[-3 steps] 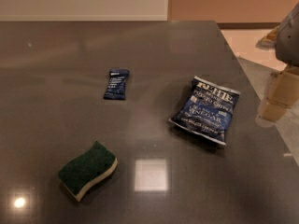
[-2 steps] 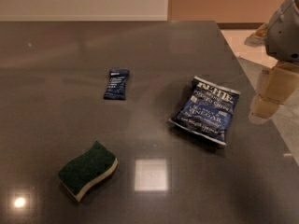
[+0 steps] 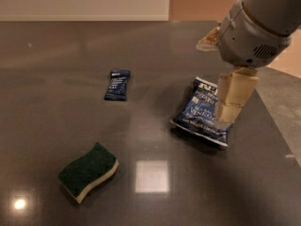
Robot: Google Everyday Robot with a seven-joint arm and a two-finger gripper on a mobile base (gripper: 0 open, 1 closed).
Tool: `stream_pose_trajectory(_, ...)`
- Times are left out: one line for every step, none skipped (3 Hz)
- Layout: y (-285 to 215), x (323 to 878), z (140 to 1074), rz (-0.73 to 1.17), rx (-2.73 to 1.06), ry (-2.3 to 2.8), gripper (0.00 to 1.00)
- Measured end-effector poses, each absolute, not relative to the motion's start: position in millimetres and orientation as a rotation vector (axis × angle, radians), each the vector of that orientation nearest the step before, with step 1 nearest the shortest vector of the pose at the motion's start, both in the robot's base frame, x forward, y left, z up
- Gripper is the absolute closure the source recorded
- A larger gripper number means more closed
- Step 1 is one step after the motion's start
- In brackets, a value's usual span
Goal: Move sponge near rxbar blueberry
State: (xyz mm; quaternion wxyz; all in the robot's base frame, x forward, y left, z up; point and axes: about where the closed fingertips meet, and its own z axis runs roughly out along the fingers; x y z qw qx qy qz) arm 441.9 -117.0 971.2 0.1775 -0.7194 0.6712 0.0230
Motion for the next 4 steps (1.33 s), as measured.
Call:
stream_pose_trajectory(-95, 440, 967, 0.096, -2.100, 1.821, 0.00)
stream_pose_trajectory(-46, 424, 944, 0.195, -2.231, 1.664, 0.00)
stream_pose_trajectory(2, 401, 912, 0.316, -2.356, 1.532, 0.00)
stream_pose_trajectory(33, 384, 891, 0.396, -2.436, 1.450, 0.00)
